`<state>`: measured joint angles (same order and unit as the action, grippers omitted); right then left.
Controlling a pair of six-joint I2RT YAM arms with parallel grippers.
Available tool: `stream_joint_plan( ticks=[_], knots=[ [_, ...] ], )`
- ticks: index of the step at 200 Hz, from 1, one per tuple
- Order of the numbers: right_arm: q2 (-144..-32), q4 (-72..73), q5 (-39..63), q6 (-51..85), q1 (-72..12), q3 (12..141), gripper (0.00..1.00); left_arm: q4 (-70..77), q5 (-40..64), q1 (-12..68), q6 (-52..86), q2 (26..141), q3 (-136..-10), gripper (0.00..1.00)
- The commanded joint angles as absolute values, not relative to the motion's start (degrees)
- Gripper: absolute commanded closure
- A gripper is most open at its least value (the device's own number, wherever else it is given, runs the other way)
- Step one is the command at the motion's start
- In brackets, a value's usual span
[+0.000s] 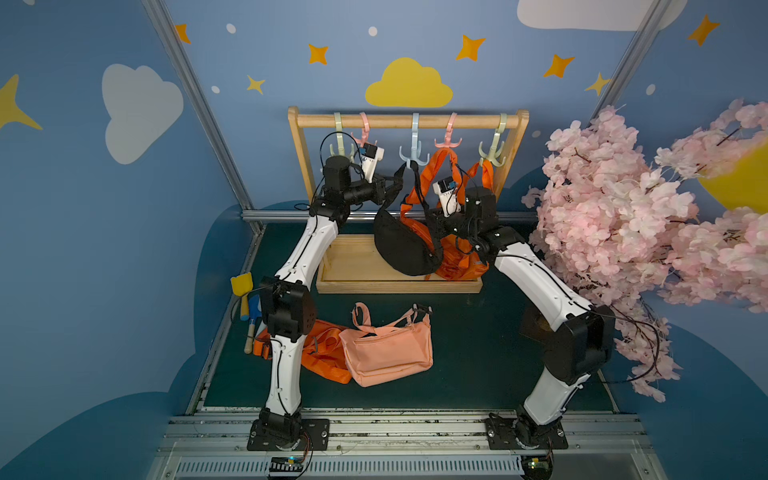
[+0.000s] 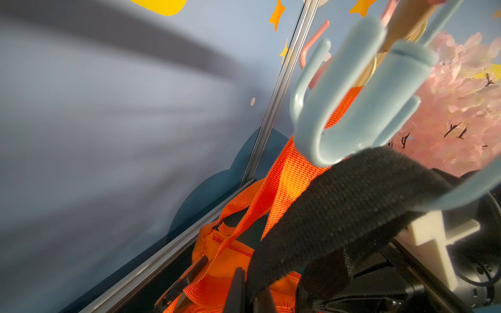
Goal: Take the bag off the hook
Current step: Pick up the bag from the hook.
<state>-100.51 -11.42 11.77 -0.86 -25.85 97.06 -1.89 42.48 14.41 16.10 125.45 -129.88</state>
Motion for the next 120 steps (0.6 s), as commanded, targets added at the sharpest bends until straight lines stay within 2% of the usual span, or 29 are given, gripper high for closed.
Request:
stream_joint_plan(
  ticks=[1,120],
  knots=[
    [-96.8,-9.0,11.4,0.2,-25.5,96.9,1.0,-1.1,43.3,14.6,16.6,121.6,-129.2,0.96],
    [-92.1,-6.4,11.2,2.7,-25.5,95.1,1.0,2.5,42.8,15.0,15.9,114.7,-120.8,0.96]
  ],
)
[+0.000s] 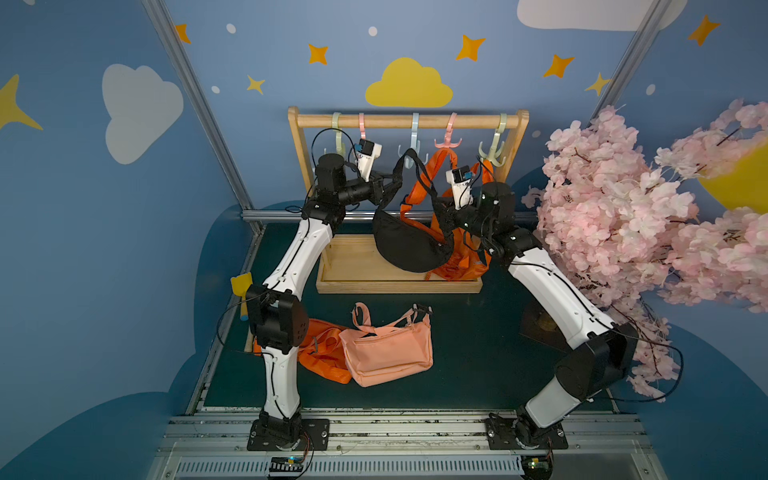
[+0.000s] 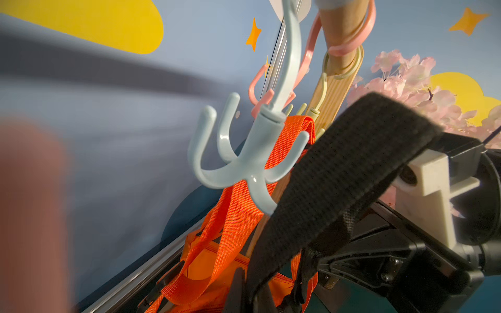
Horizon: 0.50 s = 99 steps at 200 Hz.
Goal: Take the bag off the hook
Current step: Pick up the bag from the hook.
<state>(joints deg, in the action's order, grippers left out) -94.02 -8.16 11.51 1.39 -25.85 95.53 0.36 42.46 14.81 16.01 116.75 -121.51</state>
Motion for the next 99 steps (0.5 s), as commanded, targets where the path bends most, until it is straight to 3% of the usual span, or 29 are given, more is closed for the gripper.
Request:
stream_joint_plan(
  ticks=[1,99],
  knots=[
    [-92.1,-6.5,11.2,2.7,-25.5,95.1,1.0,2.5,42.8,15.0,16.0,114.6,-120.8,0.96],
    [-88.7,-5.1,10.5,2.5,-25.6,92.4,1.0,4.6,43.2,15.3,17.4,112.4,-118.9,0.96]
  ],
)
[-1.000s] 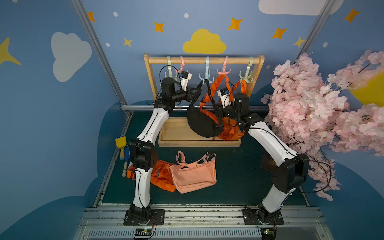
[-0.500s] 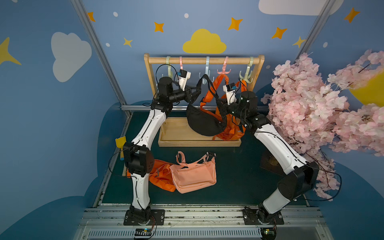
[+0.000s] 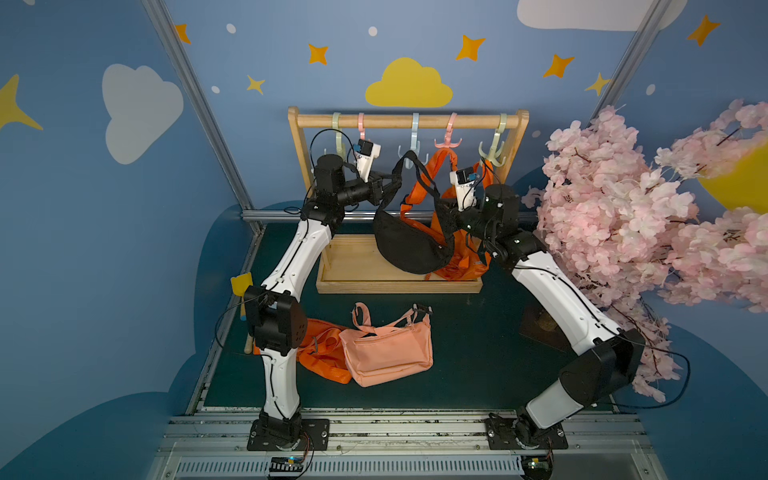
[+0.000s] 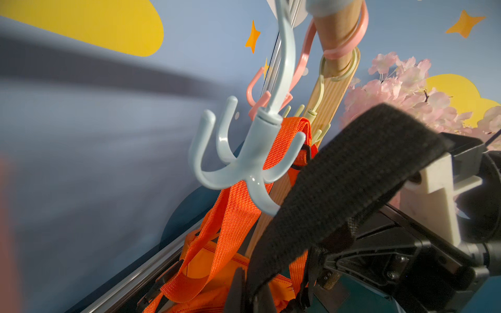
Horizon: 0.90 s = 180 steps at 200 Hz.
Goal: Take the bag off the hook
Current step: Pick up the bag from the hook.
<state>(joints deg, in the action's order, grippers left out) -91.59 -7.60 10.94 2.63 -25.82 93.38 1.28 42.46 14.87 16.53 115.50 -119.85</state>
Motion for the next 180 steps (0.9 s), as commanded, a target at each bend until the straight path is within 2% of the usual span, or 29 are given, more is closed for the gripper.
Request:
stream_joint_plan(
  ticks=[1,89,180],
  knots=[
    [-88.7,-5.0,10.6,2.5,-25.6,92.4,1.0,4.7,43.2,15.3,17.4,112.3,-118.8,0.96],
    [-85.5,-1.5,12.0,1.8,-25.6,88.6,1.0,6.7,42.9,15.5,16.7,108.7,-115.1,0.96],
    [-80.4,-0.7,13.8,2.3,-25.8,84.6,1.0,10.6,43.3,15.5,16.1,100.1,-105.3,0.96]
  ],
)
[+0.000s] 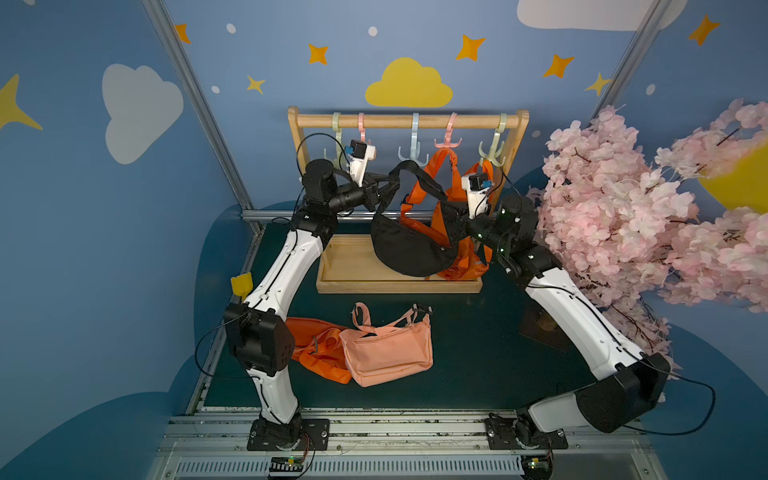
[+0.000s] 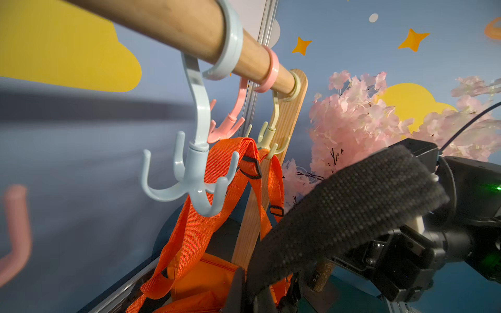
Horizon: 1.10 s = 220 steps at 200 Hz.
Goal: Take the bag off the hook
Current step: Pick up the bag from the hook, then place the bag at the center of the board.
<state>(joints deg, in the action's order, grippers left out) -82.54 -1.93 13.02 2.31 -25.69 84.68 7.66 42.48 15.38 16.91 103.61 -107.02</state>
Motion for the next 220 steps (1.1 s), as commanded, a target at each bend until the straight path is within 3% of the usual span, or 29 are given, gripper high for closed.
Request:
stream_joint_plan(
  ticks=[1,113,220],
  knots=[
    [-80.3,-0.7,13.8,2.3,-25.8,84.6,1.0,10.6,43.4,15.5,16.0,99.9,-105.2,0.96],
    [-73.2,-4.6,12.5,4.5,-28.4,77.8,1.0,8.3,49.9,15.9,12.8,87.0,-91.0,0.96],
    [-66.0,-9.5,10.6,-3.9,-32.7,77.6,1.0,9.6,52.3,16.5,14.7,83.2,-90.8,0.96]
  ],
)
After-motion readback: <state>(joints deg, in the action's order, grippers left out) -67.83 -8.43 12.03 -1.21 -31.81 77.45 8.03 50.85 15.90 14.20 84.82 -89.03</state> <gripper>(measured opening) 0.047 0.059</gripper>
